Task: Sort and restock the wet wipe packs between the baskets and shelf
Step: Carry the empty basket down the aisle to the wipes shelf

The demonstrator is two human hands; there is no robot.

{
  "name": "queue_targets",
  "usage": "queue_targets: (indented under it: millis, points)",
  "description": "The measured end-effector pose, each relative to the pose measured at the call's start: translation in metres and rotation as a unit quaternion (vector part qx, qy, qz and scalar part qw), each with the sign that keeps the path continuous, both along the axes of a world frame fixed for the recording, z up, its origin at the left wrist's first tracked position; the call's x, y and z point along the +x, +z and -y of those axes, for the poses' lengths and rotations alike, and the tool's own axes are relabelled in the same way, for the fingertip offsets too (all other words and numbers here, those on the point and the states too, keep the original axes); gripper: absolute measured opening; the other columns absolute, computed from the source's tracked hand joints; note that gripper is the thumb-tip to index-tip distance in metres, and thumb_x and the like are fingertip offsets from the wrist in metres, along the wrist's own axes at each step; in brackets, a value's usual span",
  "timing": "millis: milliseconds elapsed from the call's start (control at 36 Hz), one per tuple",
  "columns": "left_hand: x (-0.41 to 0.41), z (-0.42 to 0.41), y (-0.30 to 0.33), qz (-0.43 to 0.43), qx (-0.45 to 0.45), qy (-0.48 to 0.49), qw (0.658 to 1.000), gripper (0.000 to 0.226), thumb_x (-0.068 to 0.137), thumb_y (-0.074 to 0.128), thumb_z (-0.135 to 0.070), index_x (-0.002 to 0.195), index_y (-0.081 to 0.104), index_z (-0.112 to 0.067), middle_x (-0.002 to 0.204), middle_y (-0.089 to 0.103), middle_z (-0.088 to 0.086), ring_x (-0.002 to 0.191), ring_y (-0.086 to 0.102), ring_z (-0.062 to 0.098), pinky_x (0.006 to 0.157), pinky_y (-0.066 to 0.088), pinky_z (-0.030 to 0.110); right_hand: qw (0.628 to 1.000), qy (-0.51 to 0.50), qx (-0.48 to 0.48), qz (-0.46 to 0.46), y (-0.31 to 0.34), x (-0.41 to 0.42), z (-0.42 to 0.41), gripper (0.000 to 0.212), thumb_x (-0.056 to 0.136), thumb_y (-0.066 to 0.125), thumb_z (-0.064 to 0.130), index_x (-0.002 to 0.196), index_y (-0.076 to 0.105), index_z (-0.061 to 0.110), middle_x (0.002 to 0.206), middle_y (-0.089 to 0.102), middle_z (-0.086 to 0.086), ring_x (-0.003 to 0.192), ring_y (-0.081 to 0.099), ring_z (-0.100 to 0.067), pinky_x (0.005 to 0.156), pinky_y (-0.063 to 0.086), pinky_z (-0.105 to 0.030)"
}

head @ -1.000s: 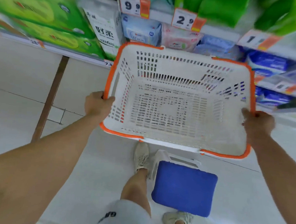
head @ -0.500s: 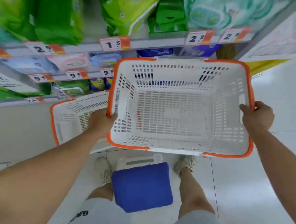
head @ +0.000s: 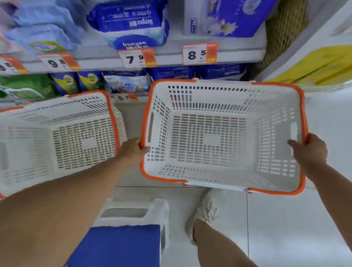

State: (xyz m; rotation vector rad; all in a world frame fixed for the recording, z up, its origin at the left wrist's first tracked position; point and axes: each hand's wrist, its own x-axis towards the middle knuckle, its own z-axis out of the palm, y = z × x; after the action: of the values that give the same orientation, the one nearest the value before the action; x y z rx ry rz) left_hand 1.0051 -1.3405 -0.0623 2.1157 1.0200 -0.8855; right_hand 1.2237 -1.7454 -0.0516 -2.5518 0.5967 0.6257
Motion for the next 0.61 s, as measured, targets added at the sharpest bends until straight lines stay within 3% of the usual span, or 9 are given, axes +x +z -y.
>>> queue_targets:
  millis: [111,194,278,333,417,472,528,556,611]
  points:
    - [0.005,-0.007,-0.034,-0.038,0.016,-0.075,0.996,0.038,0.097,0.057,-0.038,0.121,0.063,-0.010,0.118,0.068,0.013,0.105,0.064,0.032,0.078,0.045,0.029,0.998,-0.031,0.003,-0.063,-0.049,0.003,-0.015,0.041,0.088,0.072,0.021,0.118,0.058,-0.003,0.111,0.064,-0.024,0.105,0.062,-0.042,0.084,0.049,-0.043]
    - [0.007,-0.016,-0.038,0.023,0.137,-0.037,0.990,0.042,0.093,0.057,-0.049,0.106,0.064,-0.011,0.111,0.069,0.011,0.097,0.065,0.031,0.075,0.051,0.034,0.996,-0.043,-0.058,-0.050,-0.062,-0.003,-0.036,0.074,0.085,0.072,0.022,0.143,0.032,-0.003,0.144,0.043,-0.025,0.134,0.043,-0.042,0.106,0.042,-0.049]
    - [0.002,-0.031,-0.029,0.049,0.212,0.069,0.973,0.064,0.086,0.066,-0.043,0.137,0.045,-0.012,0.139,0.051,0.011,0.123,0.051,0.034,0.095,0.049,0.045,0.994,0.070,-0.045,0.076,-0.049,-0.026,-0.094,0.090,0.084,0.071,0.026,0.152,0.020,-0.003,0.156,0.027,-0.024,0.144,0.027,-0.040,0.119,0.025,-0.048]
    - [-0.003,-0.044,-0.027,-0.006,0.187,0.098,0.977,0.093,0.080,0.073,-0.042,0.152,0.022,-0.013,0.154,0.031,0.014,0.137,0.037,0.037,0.106,0.042,0.049,0.979,0.186,0.052,0.064,-0.040,-0.050,-0.152,0.079,0.086,0.072,0.030,0.150,0.035,0.005,0.151,0.042,-0.017,0.137,0.042,-0.034,0.113,0.036,-0.040]
    - [-0.010,-0.062,-0.044,-0.065,0.075,0.180,0.979,0.115,0.077,0.079,-0.041,0.157,0.000,-0.012,0.162,0.017,0.014,0.144,0.030,0.036,0.113,0.037,0.045,0.929,0.279,0.180,-0.163,-0.040,-0.097,-0.234,0.079,0.086,0.072,0.047,0.152,0.037,0.020,0.145,0.052,-0.004,0.119,0.059,-0.021,0.093,0.050,-0.031]
    - [-0.013,-0.070,-0.058,-0.046,0.028,0.197,0.979,0.104,0.082,0.077,-0.026,0.156,0.005,-0.012,0.155,0.033,0.016,0.132,0.047,0.038,0.102,0.048,0.041,0.913,0.252,0.203,-0.249,-0.052,-0.123,-0.280,0.096,0.083,0.072,0.055,0.158,0.022,0.019,0.154,0.042,-0.004,0.124,0.056,-0.023,0.100,0.049,-0.034]
    - [-0.020,-0.077,-0.069,-0.008,0.050,0.167,0.985,0.085,0.089,0.062,-0.008,0.155,0.010,-0.012,0.148,0.043,0.018,0.127,0.050,0.038,0.100,0.047,0.038,0.911,0.220,0.213,-0.277,-0.072,-0.144,-0.319,0.100,0.088,0.069,0.051,0.160,0.008,0.017,0.159,0.033,-0.008,0.131,0.051,-0.028,0.102,0.044,-0.030]
    - [-0.025,-0.080,-0.074,0.011,0.061,0.148,0.987,0.080,0.090,0.057,-0.004,0.155,0.011,-0.011,0.147,0.044,0.017,0.129,0.049,0.037,0.103,0.043,0.038,0.912,0.212,0.214,-0.277,-0.082,-0.153,-0.336,0.097,0.092,0.067,0.045,0.160,0.003,0.017,0.158,0.034,-0.008,0.128,0.053,-0.028,0.095,0.043,-0.028]
    - [-0.034,-0.091,-0.080,0.039,0.064,0.138,0.988,0.076,0.091,0.054,-0.002,0.155,0.014,-0.013,0.148,0.044,0.016,0.131,0.047,0.035,0.107,0.039,0.039,0.925,0.196,0.209,-0.249,-0.103,-0.168,-0.366,0.086,0.097,0.061,0.028,0.160,0.002,0.026,0.142,0.050,-0.009,0.097,0.063,-0.026,0.075,0.051,-0.029]
